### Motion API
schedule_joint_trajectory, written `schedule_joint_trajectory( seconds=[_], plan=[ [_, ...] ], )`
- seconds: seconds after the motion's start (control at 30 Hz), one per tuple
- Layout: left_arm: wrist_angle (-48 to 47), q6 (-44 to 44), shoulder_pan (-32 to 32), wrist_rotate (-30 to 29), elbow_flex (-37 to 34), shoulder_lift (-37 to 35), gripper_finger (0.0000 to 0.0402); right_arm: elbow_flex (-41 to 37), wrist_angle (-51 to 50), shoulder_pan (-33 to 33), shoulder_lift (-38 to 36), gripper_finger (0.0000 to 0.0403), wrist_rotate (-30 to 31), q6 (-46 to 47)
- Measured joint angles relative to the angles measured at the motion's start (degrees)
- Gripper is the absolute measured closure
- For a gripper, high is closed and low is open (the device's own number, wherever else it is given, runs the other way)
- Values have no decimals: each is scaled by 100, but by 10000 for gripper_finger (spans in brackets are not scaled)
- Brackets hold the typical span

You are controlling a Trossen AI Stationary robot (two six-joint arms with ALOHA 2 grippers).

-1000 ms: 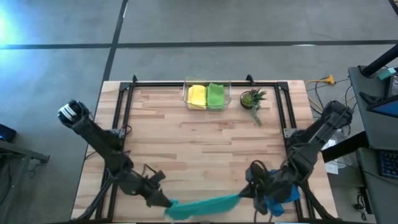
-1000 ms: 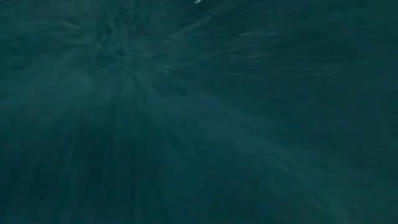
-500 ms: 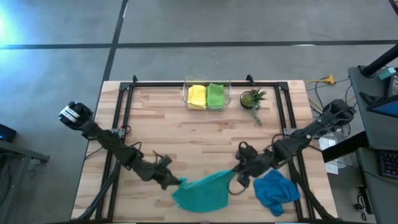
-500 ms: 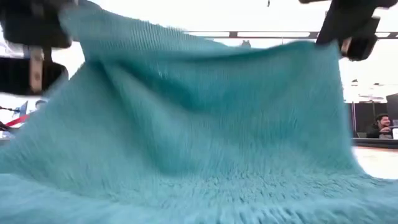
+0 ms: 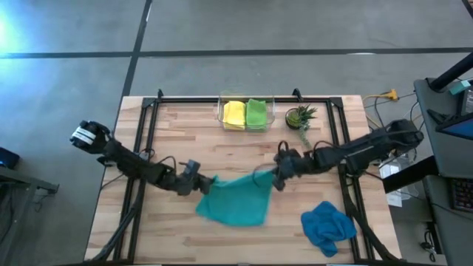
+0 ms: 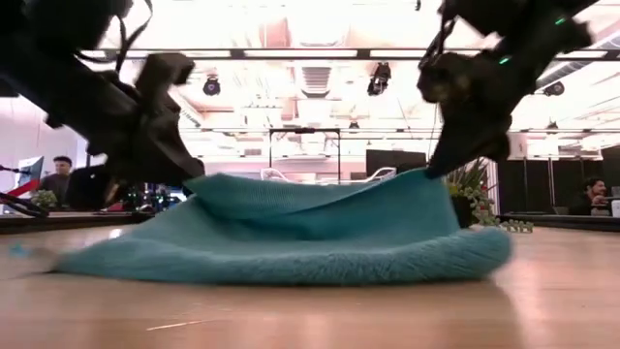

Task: Fold microfiber towels
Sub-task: Fold the light blue microfiber towel

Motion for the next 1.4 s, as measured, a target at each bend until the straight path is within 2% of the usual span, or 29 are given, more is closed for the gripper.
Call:
schedule_joint_trajectory(
  seconds=[0.13,0.23,0.33,0.47,0.63,0.73,0.9,0.97,1.07,1.23,1.33,1.4],
  plan=[
    [6,245,369,-50,-60,0,396,-51,270,-681,0,394,-206,-366],
    [61,692,586,-76,-58,0,367,-53,441,-1150,0,388,-436,-508],
    [53,959,757,-96,-55,-31,314,-55,527,-1538,0,372,-691,-672],
    [50,1141,839,-275,-67,-162,223,-41,551,-1805,-12,342,-752,-752],
    [-12,1338,908,-369,-126,-366,115,114,575,-1839,-135,294,-749,-811],
    [-231,1390,917,-165,-143,-494,80,144,557,-1721,-275,270,-977,-811],
    [-808,2332,910,1445,-149,-682,75,128,545,-1067,-487,251,-1556,-775],
    [-990,2861,905,1742,-149,-760,82,128,551,-681,-521,251,-1579,-767],
    [-1129,4030,914,1597,-104,-813,98,128,558,-114,-504,258,-1331,-617],
    [-1208,7041,914,768,99,-715,123,124,549,553,-461,272,-693,-60],
    [-1187,8814,941,260,218,-599,131,124,560,784,-461,277,-594,308],
    [-1218,9611,1020,172,273,-516,137,124,558,914,-461,277,-584,519]
  ],
)
